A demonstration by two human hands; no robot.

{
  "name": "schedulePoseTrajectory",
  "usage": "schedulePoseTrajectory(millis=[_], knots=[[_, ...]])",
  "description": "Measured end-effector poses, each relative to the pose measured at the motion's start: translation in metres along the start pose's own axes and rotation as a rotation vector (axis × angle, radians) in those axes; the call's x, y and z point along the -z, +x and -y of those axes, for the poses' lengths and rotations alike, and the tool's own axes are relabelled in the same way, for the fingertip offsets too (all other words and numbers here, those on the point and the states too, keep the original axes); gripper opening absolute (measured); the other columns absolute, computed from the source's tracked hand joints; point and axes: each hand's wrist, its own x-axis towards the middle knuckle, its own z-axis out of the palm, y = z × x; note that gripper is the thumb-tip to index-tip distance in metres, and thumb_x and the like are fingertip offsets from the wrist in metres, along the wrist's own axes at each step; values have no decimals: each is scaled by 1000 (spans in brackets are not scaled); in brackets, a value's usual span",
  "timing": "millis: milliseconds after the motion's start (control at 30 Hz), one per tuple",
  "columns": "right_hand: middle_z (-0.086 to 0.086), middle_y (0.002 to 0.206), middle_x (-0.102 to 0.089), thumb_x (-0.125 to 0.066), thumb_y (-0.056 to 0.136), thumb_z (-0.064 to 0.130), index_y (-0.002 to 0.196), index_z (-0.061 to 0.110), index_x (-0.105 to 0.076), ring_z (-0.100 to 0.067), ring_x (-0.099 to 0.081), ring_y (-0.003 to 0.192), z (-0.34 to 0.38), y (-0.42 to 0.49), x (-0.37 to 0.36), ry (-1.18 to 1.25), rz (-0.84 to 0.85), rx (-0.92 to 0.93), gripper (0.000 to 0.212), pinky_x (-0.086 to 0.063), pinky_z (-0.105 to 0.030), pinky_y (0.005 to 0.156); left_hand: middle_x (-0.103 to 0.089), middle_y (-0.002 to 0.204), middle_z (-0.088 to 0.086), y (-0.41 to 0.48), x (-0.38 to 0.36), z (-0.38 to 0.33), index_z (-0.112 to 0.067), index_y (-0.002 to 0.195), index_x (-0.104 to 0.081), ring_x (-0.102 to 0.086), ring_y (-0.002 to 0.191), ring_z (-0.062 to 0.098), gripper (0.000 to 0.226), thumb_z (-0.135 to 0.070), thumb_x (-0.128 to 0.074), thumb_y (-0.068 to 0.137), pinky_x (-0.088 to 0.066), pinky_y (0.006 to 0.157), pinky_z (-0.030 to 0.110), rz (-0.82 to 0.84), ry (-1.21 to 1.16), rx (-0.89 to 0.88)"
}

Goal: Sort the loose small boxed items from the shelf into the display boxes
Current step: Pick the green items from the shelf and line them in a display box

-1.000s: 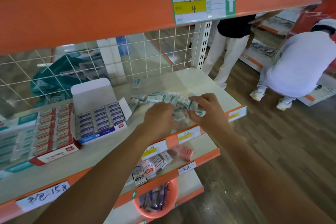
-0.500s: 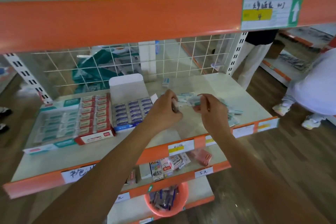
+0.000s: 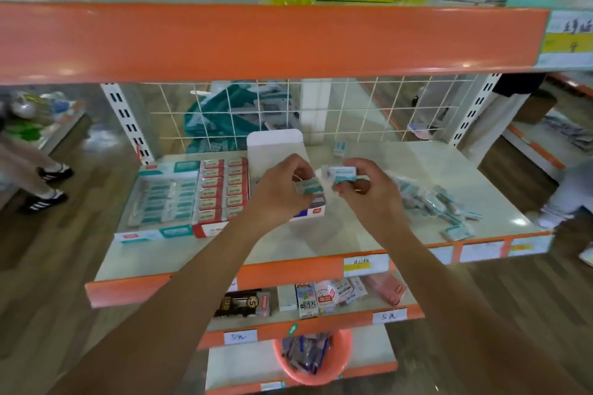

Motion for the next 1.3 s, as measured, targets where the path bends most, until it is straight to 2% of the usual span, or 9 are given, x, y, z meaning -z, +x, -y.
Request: schedulePoseTrajectory(millis=[100,200,367,500,633,733,833,1133,1300], knots=[[10,90,-68,-70,83,8,94,38,-56,-1,-67,79,8,-1,-15,-30,42,68,35,-54,-16,72,-57,101,-11,-6,17,9,-20,103,-53,-52,89,5,33,-10,-72,79,-38,60,6,1,100,-16],[2,92,-67,-73,81,8,98,21,-61,-5,-64,79,11,0,-31,-121,48,148,24,-49,-8,66,-57,102,-12,-12,33,21,-20,103,-54,-51,94,5,32,-8,-70,78,-38,66,7,-17,154,-17],[-9,97,-62,-76,78,7,98,8,-61,-15,-66,81,12,0,-56,-225,88,296,26,-55,-18,71,-63,103,-9,-23,55,44,-21,98,-55,-54,89,6,30,-11,-73,76,-42,67,10,-19,172,13],[-3,95,-63,-76,78,9,101,10,-62,-12,-65,79,26,-5,-76,-274,155,323,27,-53,-15,72,-65,101,-8,-34,73,60,-20,97,-59,-57,87,9,25,-16,-74,78,-46,71,15,-23,202,14],[-2,94,-63,-75,78,11,101,11,-65,-13,-62,77,40,-10,-99,-300,189,401,25,-53,-22,69,-63,102,-8,-44,93,76,-20,95,-59,-56,94,12,22,-14,-73,79,-47,83,26,-36,255,31],[-3,92,-63,-73,80,14,97,12,-65,-16,-61,76,46,-12,-116,-315,204,435,19,-55,-33,68,-57,100,-9,-51,108,90,-29,90,-54,-49,91,8,24,-18,-74,80,-40,76,17,-64,312,38],[-4,89,-64,-73,80,16,92,10,-62,-20,-60,78,52,-15,-134,-331,232,448,17,-54,-44,67,-56,99,-9,-59,126,103,-28,93,-56,-50,91,9,19,-21,-72,83,-38,75,18,-64,332,73],[-4,102,-65,-72,83,17,95,11,-65,-17,-61,92,76,-27,-179,-385,382,446,15,-52,-29,77,-54,97,-12,-72,162,146,-20,99,-62,-53,87,9,21,-20,-74,81,-38,61,6,38,347,132],[-4,107,-64,-71,85,21,97,16,-66,-18,-58,98,81,-26,-196,-454,518,410,14,-52,-37,85,-59,92,-6,-71,171,163,-11,98,-67,-56,82,12,26,-19,-78,76,-36,56,2,82,317,128]])
